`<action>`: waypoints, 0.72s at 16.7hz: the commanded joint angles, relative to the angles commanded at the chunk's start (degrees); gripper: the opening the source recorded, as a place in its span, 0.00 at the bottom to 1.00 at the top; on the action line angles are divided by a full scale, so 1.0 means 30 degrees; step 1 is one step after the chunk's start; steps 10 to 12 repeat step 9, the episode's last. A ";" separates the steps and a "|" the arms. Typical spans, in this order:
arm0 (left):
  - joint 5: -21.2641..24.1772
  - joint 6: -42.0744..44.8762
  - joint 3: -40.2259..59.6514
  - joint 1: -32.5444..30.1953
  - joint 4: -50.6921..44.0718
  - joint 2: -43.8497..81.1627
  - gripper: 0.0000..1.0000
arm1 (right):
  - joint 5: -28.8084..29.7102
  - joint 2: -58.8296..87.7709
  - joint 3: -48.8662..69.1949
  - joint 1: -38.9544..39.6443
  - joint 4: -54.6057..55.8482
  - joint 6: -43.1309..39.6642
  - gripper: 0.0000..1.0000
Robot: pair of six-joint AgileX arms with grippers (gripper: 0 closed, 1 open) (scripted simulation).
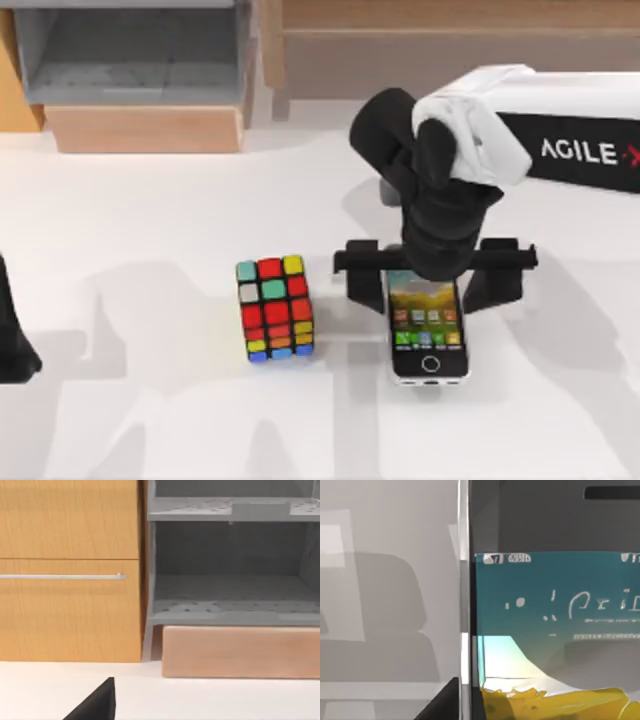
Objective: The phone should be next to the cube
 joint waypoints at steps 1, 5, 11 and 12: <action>0.0000 0.0000 0.0000 0.0000 0.0000 0.0000 1.00 | 0.0000 0.0000 0.0000 0.0000 0.0000 0.0000 0.83; 0.0000 0.0000 0.0000 0.0000 0.0000 0.0000 1.00 | 0.0000 0.0000 0.0000 0.0000 0.0000 0.0000 1.00; 0.0000 0.0000 0.0000 0.0000 0.0000 0.0000 1.00 | 0.0000 0.0000 0.0000 0.0000 0.0000 0.0000 1.00; 0.0000 0.0000 0.0000 0.0000 0.0000 0.0000 1.00 | 0.0000 0.0000 0.0000 0.0000 0.0000 0.0000 1.00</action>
